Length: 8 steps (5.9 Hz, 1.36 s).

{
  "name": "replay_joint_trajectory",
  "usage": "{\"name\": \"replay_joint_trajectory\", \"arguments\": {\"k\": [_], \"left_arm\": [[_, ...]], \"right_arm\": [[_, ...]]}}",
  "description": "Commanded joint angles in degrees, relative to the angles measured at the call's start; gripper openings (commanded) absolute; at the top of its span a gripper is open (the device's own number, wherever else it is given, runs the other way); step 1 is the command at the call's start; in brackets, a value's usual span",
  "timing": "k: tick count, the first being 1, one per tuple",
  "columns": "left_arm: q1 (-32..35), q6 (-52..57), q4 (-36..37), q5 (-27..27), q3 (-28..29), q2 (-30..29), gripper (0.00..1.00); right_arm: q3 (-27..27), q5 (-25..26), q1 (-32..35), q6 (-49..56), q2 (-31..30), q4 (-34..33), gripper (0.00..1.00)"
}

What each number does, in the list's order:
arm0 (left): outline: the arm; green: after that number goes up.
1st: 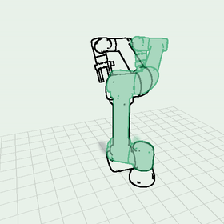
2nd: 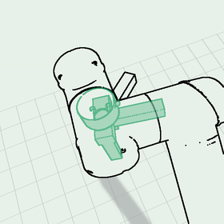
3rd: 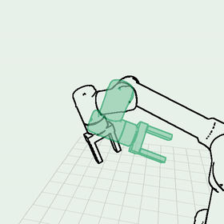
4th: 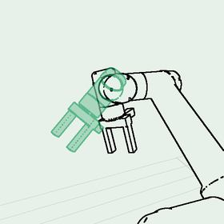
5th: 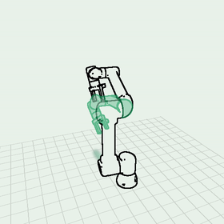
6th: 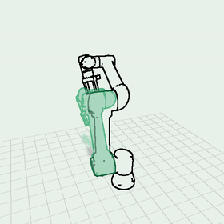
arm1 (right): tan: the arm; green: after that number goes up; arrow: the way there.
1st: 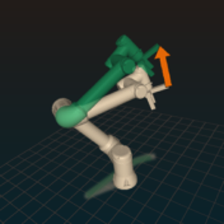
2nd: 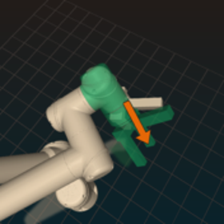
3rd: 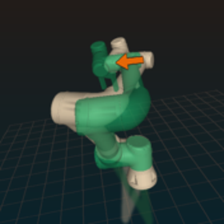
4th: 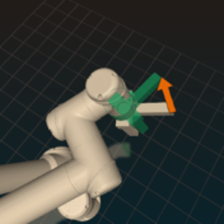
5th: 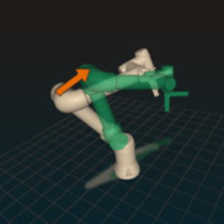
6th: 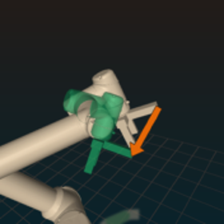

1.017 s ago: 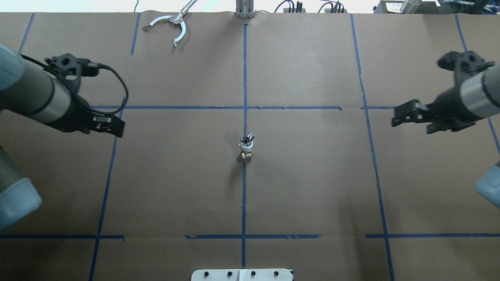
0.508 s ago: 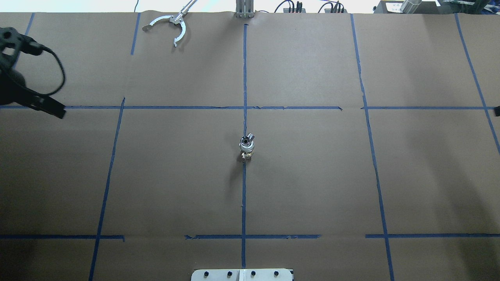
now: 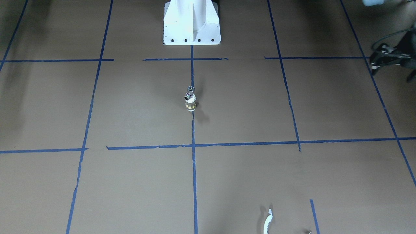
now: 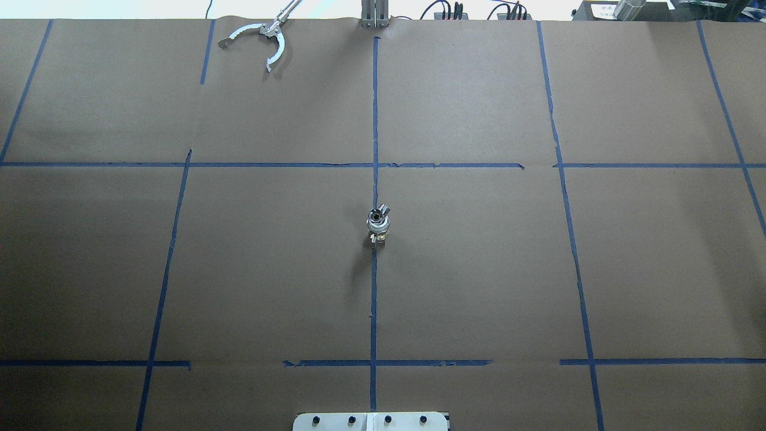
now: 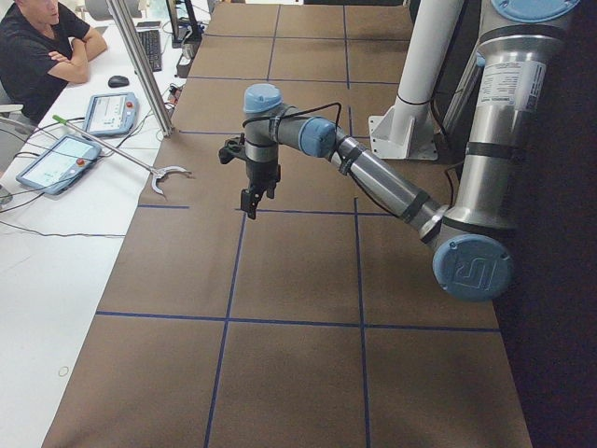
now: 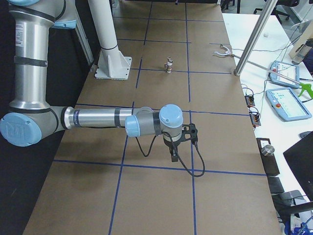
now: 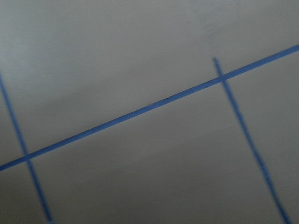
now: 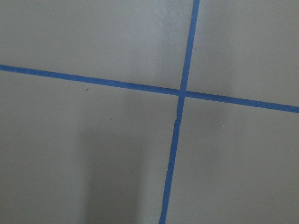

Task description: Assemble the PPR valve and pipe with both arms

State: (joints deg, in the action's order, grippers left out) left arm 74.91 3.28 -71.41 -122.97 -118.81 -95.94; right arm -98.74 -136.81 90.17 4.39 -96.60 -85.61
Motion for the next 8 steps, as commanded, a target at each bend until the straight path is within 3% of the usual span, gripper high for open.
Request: {"name": "replay_joint_trajectory", "arguments": {"k": [1,2,3,4,8], "left_arm": [[12.66,15.02,7.93,-8.11,4.25,0.40,1.00],[13.59,17.44,8.13,-8.86,5.34,4.40,1.00],[13.60,17.37,8.39,-8.78,9.18,4.97,1.00],[13.60,17.55,7.27,-9.13,9.48,7.84,1.00],[13.16,11.13,5.51,-8.87,9.30,6.91,1.00]], "right_arm": [[0.57,-0.12,2.29,11.03,2.54,-10.39,1.00],[-1.00,-0.82,2.29,11.16,2.64,-13.59,1.00],[-1.19,-0.83,2.29,11.17,2.65,-13.88,1.00],[-1.54,-0.74,2.29,11.17,2.47,-13.71,1.00],[-1.89,0.14,2.21,10.73,0.98,-13.27,1.00]]}}
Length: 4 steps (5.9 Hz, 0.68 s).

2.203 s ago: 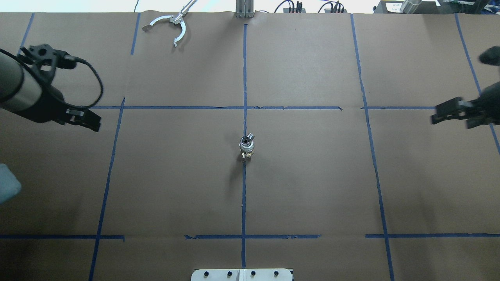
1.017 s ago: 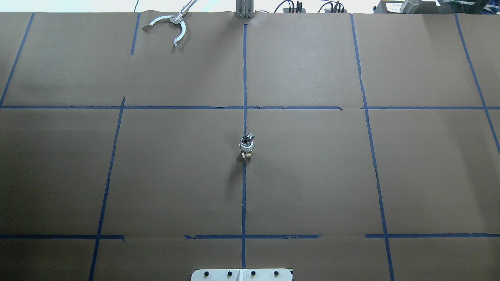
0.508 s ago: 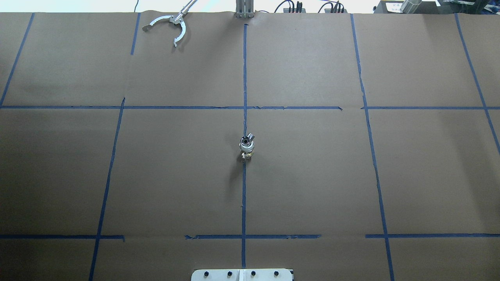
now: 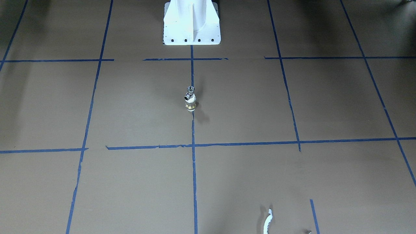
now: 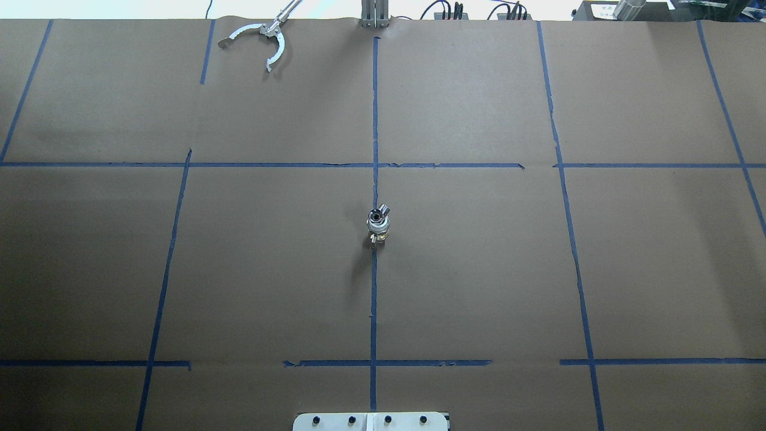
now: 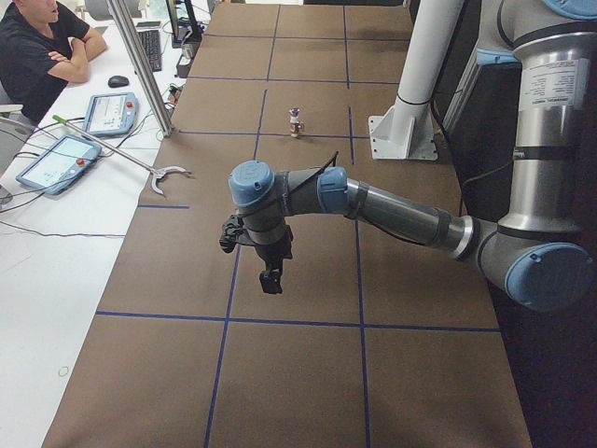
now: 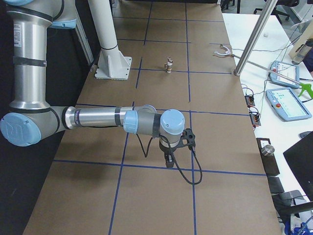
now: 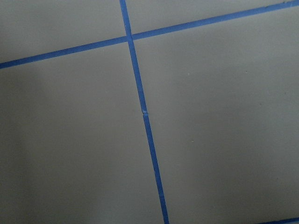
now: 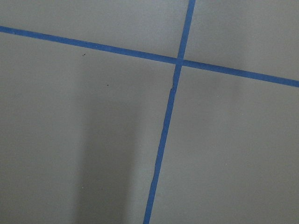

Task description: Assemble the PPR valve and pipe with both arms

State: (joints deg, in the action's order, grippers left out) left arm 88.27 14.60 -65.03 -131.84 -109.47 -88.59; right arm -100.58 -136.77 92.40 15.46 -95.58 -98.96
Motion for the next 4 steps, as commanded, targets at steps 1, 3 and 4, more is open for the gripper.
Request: {"name": "replay_joint_trajectory", "arguments": {"k": [1,3,4], "left_arm": [[-0.29,0.17,-2.63,0.00,0.31,0.51,1.00],[-0.29,-0.36,-5.52,-0.08,-0.65,0.43,1.00],[-0.38,-0.27,-5.55,0.35,-0.74,-0.18,1.00]], "right_arm": [[0.12,0.02,-0.11,-0.69,-0.05,0.08,1.00],[0.04,-0.16,-0.20,-0.43,-0.05,0.25,1.00],[0.21,-0.07,-0.20,-0.69,-0.05,0.26,1.00]]}}
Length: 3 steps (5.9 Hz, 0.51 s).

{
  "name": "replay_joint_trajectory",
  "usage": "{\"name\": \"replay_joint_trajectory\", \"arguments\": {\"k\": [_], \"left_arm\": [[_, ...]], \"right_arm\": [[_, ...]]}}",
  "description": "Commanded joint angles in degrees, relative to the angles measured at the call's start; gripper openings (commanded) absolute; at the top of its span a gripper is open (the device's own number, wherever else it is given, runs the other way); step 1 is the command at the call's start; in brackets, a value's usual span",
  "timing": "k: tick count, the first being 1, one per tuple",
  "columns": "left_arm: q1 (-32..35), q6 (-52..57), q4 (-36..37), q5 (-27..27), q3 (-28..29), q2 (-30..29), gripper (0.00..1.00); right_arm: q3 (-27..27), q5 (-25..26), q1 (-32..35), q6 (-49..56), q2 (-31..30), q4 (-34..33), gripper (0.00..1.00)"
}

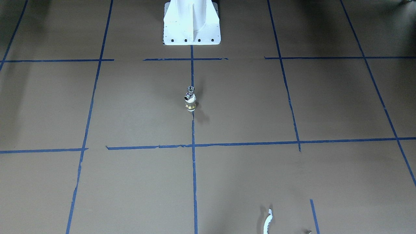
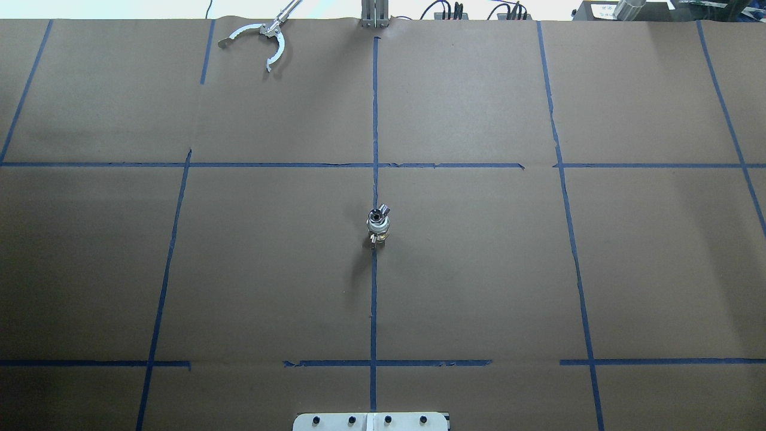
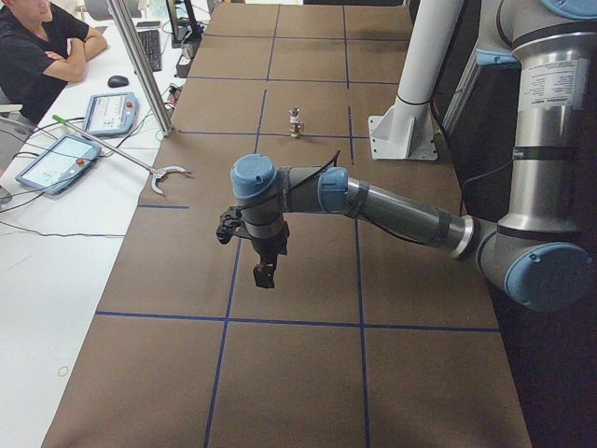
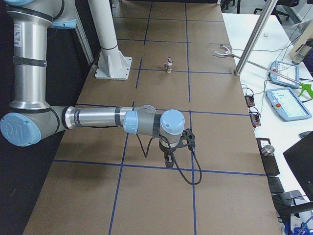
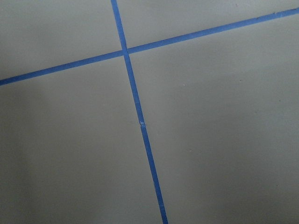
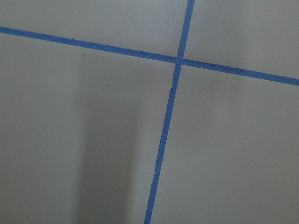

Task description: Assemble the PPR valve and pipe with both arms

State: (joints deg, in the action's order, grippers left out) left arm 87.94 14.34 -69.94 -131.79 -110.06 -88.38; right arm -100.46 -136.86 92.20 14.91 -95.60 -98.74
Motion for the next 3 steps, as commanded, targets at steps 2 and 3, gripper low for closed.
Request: {"name": "replay_joint_trajectory", "arguments": {"k": [2,3], "left_arm": [[-0.05,0.33,-0.64,2.06,-0.33,-0.65,1.00],[-0.05,0.33,-0.55,2.06,-2.34,-0.56,1.00]], "right_arm": [[0.09,-0.25,0.00,-0.23,-0.11,0.04,1.00],[0.69,0.01,0.00,-0.06,0.50,0.04,1.00]]}}
